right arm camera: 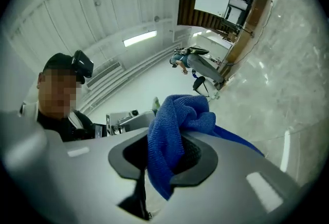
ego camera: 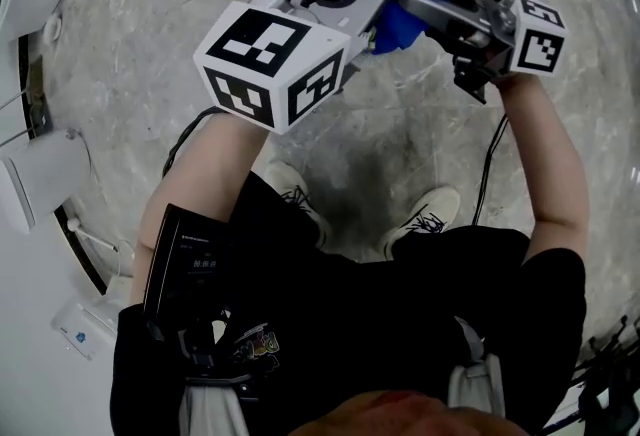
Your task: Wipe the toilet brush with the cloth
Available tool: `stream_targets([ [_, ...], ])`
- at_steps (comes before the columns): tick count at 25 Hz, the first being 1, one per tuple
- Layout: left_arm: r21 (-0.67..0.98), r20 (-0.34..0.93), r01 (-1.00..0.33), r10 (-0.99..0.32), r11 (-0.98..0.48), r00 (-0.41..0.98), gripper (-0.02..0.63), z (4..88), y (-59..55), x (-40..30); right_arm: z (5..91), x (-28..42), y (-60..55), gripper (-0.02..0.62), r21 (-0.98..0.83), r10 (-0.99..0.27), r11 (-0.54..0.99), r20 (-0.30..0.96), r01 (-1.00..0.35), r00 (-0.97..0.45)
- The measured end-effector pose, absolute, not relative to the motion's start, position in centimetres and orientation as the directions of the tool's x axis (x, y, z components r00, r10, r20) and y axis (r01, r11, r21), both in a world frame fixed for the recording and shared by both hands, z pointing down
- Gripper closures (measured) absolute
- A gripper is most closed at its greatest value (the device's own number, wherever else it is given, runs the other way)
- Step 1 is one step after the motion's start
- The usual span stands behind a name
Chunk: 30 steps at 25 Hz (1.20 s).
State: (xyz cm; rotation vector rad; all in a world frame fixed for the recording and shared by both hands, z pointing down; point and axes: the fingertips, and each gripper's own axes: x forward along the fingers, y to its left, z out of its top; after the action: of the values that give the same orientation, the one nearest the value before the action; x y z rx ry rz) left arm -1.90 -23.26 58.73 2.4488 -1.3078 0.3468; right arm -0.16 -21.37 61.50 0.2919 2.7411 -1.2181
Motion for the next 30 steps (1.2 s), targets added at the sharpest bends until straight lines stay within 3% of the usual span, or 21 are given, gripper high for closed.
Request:
stream_targets([
  [2,0.165,0.372,-0.84,-0.756,-0.518,0.539,0.48,58.8,-23.3,-2.1,63.5,-0.6,-21.1,0.494,-0.737,0.121,0.65,-0.138,0.184,-0.983],
  [4,0.173,0.372,-0.845,-0.76,-0.506,0.532,0.48,58.9,-23.4,-2.5,67.4,-1.6,-20.6,0.494,-0.724,0.13,0.686,0.023,0.073,-0.991],
  [7,0.195,0.387,-0.846,-0.754,-0.495,0.531,0.48,59.6,-23.5,-2.8,77.2,-1.4,-21.3,0.492,-0.673,0.042,0.702,0.365,-0.232,-0.93],
  [9,0.192,0.418,-0.852,-0.745,-0.487,0.52,0.493,60.4,-23.5,-3.0,83.9,0.8,-22.4,0.493,-0.635,-0.045,0.627,0.549,-0.451,-0.835],
  [14,0.172,0.443,-0.857,-0.738,-0.487,0.508,0.497,61.3,-23.3,-3.1,91.2,8.8,-22.1,0.497,-0.534,-0.242,0.385,0.729,-0.753,-0.64],
  [16,0.182,0.443,-0.858,-0.739,-0.48,0.507,0.497,61.4,-23.6,-3.3,93.0,10.1,-19.9,0.497,-0.494,-0.183,0.378,0.79,-0.783,-0.586],
  [19,0.221,0.444,-0.856,-0.733,-0.468,0.515,0.498,61.6,-23.9,-3.6,92.6,6.2,-14.3,0.497,-0.62,0.025,0.43,0.735,-0.656,-0.677],
  [23,0.245,0.444,-0.844,-0.719,-0.476,0.535,0.497,61.8,-24.0,-3.4,85.7,-1.9,-8.9,0.495,-0.785,0.245,0.534,0.5,-0.314,-0.831],
  [27,0.222,0.47,-0.842,-0.703,-0.491,0.534,0.499,62.5,-23.8,-3.1,75.0,-5.1,-9.8,0.495,-0.844,0.253,0.537,0.154,0.006,-0.955],
  [30,0.163,0.513,-0.848,-0.69,-0.505,0.51,0.5,63.2,-23.6,-3.1,67.4,-4.4,-12.2,0.497,-0.818,0.23,0.544,-0.071,0.189,-0.971],
])
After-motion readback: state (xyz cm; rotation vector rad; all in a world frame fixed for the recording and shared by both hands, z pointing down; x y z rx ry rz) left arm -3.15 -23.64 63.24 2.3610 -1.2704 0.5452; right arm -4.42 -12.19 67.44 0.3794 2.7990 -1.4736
